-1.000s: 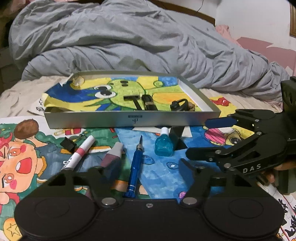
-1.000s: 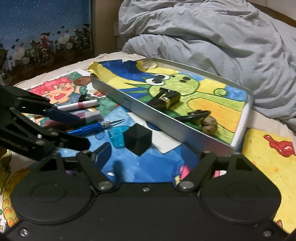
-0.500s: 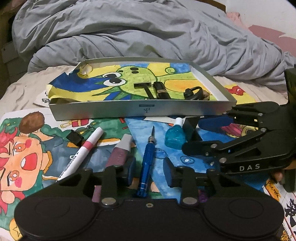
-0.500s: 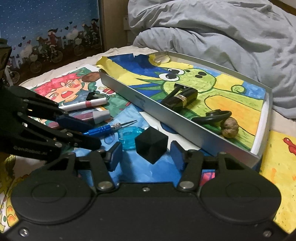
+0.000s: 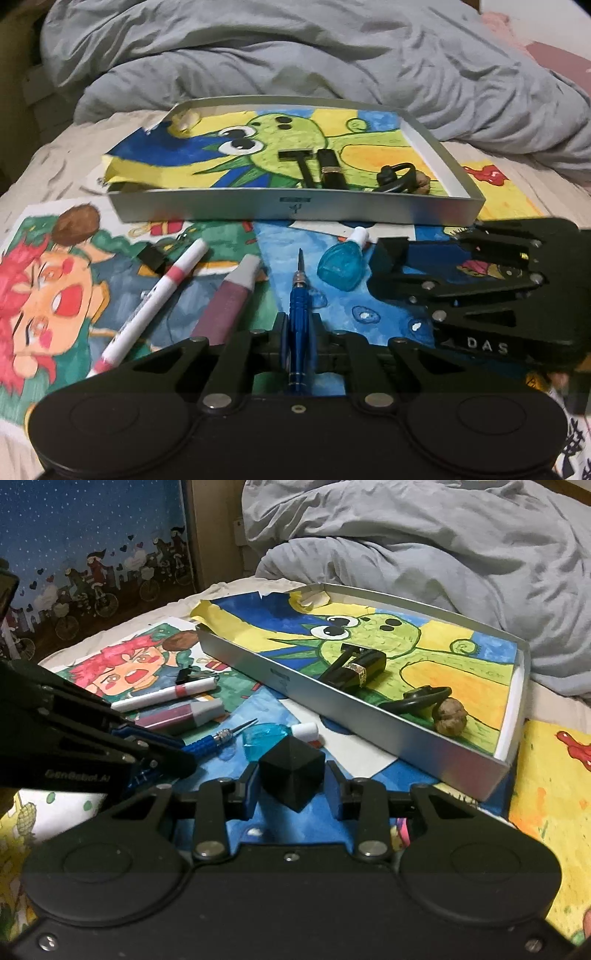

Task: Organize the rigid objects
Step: 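Lift the screwdriver with the left tool while the right tool carries the cube to the tray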

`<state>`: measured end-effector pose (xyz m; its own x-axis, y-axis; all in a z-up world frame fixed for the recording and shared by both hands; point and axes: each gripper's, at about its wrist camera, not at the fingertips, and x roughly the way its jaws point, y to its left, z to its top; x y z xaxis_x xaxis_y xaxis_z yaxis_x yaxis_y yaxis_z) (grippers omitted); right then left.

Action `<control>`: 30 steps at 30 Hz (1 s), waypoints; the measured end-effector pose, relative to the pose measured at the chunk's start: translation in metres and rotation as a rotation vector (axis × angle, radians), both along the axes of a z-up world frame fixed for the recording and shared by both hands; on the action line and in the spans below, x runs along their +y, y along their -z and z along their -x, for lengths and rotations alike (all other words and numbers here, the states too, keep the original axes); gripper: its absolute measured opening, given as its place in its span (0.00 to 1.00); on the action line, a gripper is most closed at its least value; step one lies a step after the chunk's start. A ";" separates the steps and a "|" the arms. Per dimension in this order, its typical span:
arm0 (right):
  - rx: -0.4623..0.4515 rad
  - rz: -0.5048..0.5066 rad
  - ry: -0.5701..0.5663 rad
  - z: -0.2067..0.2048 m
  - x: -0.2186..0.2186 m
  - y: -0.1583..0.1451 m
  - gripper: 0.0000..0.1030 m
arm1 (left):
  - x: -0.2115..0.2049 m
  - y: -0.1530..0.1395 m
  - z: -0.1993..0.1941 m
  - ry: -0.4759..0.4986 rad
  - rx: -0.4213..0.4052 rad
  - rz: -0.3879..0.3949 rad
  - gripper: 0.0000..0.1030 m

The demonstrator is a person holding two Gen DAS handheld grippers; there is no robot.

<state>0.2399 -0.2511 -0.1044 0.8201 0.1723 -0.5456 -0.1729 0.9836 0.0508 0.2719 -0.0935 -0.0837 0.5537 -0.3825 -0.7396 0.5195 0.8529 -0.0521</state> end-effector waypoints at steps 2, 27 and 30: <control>-0.015 -0.017 0.009 0.009 -0.002 -0.007 0.27 | 0.003 -0.003 0.003 -0.028 0.018 0.013 0.10; -0.324 -0.061 0.223 0.037 -0.063 -0.085 0.27 | -0.029 -0.094 0.009 -0.224 -0.301 0.167 0.11; -0.309 -0.073 0.258 0.028 -0.061 -0.070 0.27 | -0.043 -0.085 -0.011 -0.235 -0.300 0.177 0.11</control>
